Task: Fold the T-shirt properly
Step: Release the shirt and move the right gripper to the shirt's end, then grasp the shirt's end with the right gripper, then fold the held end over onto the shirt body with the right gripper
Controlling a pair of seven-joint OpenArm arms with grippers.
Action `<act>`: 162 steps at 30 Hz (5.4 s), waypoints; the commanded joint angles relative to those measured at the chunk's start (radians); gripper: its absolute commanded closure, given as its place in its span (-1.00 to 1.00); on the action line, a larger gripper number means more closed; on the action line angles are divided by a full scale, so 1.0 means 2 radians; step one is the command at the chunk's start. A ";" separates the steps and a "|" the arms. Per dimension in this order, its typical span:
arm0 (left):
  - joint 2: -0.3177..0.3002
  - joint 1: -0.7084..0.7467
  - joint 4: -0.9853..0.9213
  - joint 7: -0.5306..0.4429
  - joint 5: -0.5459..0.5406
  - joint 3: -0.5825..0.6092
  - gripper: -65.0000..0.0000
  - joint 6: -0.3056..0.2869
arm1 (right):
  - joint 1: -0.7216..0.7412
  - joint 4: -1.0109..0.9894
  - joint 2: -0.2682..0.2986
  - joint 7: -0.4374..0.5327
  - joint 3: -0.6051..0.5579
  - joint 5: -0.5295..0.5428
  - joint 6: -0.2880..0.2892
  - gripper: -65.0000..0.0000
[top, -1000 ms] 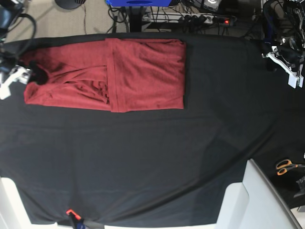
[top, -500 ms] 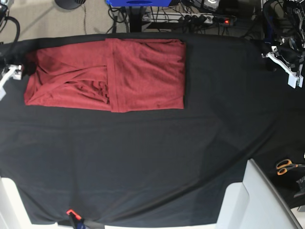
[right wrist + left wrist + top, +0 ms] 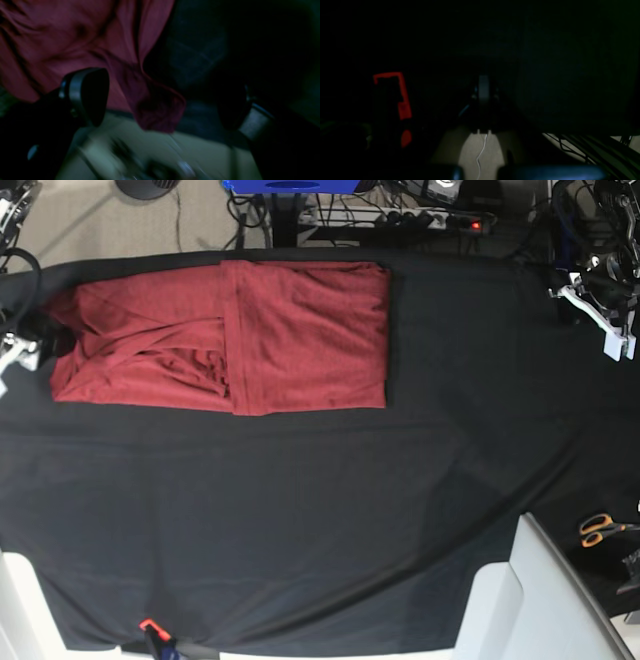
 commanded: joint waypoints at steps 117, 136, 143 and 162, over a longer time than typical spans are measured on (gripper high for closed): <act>-0.009 -0.021 -0.025 -0.007 -0.006 -0.003 1.00 -0.004 | 0.010 0.150 -0.144 -0.063 -0.018 -0.017 0.003 0.98; -0.009 -0.021 -0.022 -0.007 -0.006 -0.003 1.00 -0.004 | -0.037 0.310 -0.221 -0.085 -0.083 -0.015 0.003 0.98; -0.009 -0.021 -0.022 -0.007 -0.006 -0.003 1.00 -0.004 | -0.043 0.311 -0.251 -0.085 -0.132 -0.015 0.003 0.98; -0.009 -0.021 -0.023 -0.007 -0.006 -0.003 1.00 -0.004 | -0.048 0.308 -0.258 -0.085 -0.178 0.142 -0.097 0.98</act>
